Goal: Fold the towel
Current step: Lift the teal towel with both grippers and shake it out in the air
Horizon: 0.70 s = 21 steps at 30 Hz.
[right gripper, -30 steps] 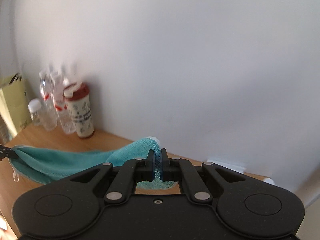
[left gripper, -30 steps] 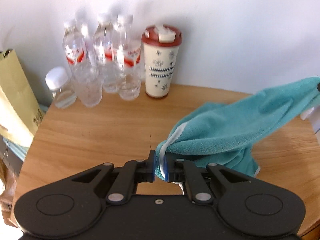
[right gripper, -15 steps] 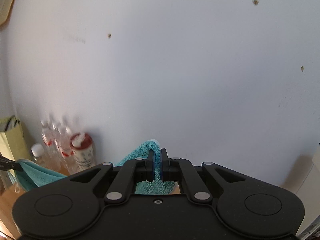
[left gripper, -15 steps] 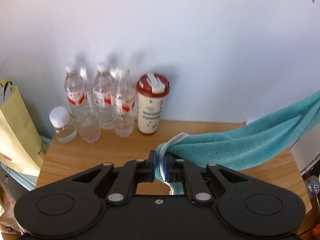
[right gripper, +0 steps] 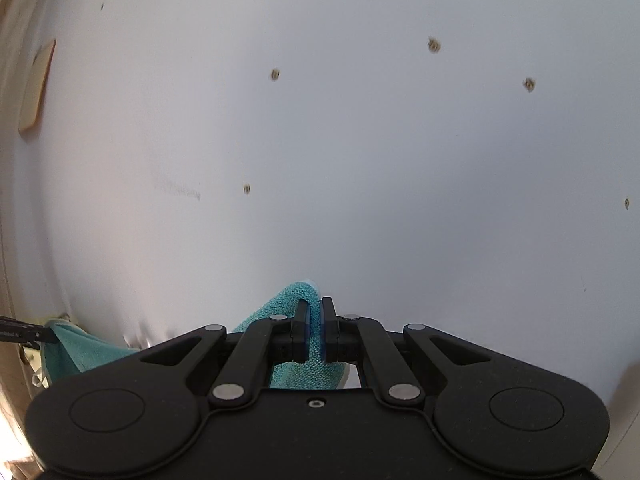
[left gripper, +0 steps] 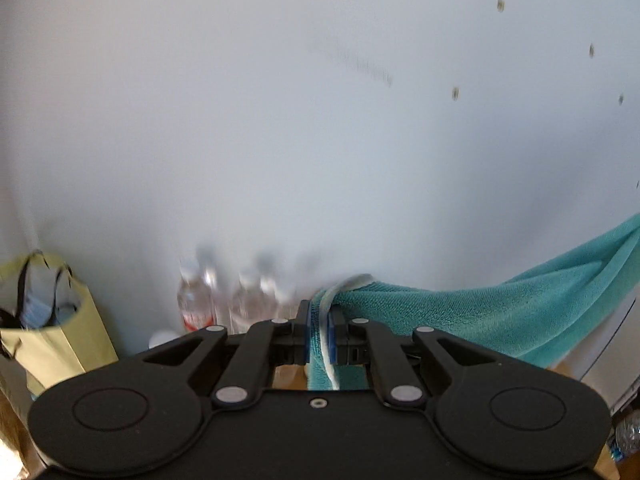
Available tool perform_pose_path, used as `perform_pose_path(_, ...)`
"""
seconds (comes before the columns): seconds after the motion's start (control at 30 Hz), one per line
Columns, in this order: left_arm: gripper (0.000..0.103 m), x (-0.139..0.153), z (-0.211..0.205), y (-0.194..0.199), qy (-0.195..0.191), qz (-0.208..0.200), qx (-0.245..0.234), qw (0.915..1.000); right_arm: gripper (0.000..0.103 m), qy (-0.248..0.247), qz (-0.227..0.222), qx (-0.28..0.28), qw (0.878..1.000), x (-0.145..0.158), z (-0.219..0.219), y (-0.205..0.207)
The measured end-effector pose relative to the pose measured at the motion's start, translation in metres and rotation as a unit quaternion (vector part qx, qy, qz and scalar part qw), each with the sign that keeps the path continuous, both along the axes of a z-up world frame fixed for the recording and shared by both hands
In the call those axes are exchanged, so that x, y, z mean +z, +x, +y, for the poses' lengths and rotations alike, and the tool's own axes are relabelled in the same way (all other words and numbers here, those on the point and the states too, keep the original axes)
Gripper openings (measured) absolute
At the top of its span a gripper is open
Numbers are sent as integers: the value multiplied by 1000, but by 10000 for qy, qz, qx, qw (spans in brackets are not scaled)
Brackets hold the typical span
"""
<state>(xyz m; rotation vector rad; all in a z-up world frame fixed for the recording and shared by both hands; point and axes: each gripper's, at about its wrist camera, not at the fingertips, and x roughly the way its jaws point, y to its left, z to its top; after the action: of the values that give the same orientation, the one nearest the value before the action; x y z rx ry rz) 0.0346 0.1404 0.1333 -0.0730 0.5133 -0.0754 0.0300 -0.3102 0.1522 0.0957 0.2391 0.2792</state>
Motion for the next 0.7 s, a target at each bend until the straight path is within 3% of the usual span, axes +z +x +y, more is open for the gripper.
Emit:
perform_pose_path(0.2, 7, 4, -9, 4, 64, -15, -142, 9999, 4, 103, 252, 59, 9996, -9, -6, 1)
perform_pose_path(0.37, 7, 13, -8, 4, 29, -213, -167, 9996, 4, 184, 147, 464, 9986, 7, 7, -9)
perform_pose_path(0.6, 7, 49, 9, -12, 157, -729, -247, 9969, 4, 424, 61, 950, 9946, 26, 28, -43)
perform_pose_path(0.7, 7, 65, 9, -11, 273, -850, -501, 9947, 4, 610, 210, 950, 9934, 20, 31, -61)
